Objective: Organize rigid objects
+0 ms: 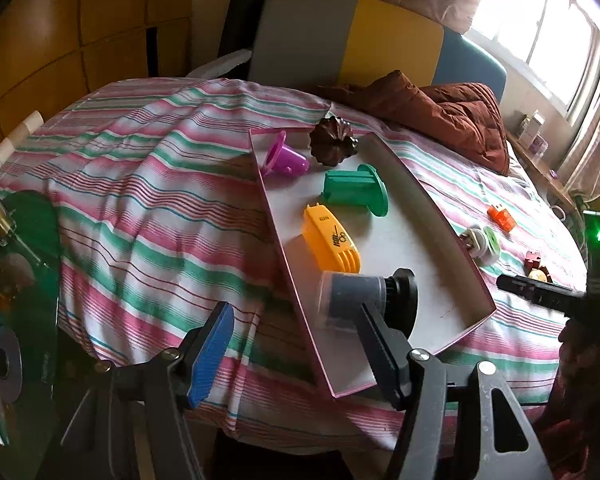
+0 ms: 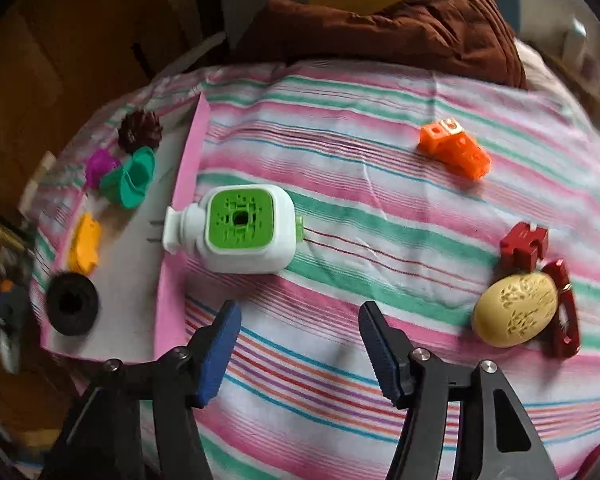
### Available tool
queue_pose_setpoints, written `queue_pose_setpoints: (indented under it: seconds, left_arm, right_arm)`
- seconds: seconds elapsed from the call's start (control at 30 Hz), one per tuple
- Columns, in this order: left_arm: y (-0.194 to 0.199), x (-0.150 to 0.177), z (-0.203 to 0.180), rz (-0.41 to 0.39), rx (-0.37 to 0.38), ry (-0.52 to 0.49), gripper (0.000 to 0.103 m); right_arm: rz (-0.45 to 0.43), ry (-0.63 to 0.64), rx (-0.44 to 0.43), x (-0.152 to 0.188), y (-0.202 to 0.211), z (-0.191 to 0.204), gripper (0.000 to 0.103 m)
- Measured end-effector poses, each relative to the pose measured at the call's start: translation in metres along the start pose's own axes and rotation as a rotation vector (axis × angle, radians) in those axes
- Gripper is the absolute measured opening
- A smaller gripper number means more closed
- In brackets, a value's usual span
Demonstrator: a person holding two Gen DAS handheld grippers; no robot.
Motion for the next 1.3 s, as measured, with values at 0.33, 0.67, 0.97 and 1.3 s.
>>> queue_pose_setpoints:
  seconds: [0.33, 0.67, 0.97, 1.3]
  left_arm:
    - [-0.002, 0.001, 0.000, 0.010, -0.001, 0.004, 0.065]
    - [-0.005, 0.003, 0.002, 0.026, -0.023, -0.003, 0.065]
    - [-0.006, 0.003, 0.000, 0.020, -0.024, -0.007, 0.065]
    - [0.011, -0.003, -0.010, -0.053, -0.063, -0.084, 0.065]
  right_arm:
    - [-0.038, 0.478, 0.091, -0.014, -0.005, 0.051, 0.077]
    - [0.009, 0.876, 0.124, -0.026, -0.041, 0.076, 0.064]
    - [-0.012, 0.610, 0.079, -0.036, -0.027, 0.049, 0.063]
    - [-0.098, 0.359, -0.004, -0.052, 0.003, 0.053, 0.063]
Point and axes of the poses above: each gripper's, at about its wrist camera, not at the fingertips, and y roughly against the way its jaws point, z to its left, x to its underside, the point moved 5 cm from there along -y, roughly the way its jaws point, and after that the axes turned 6 degrees about -z, right-handed, at the moved point
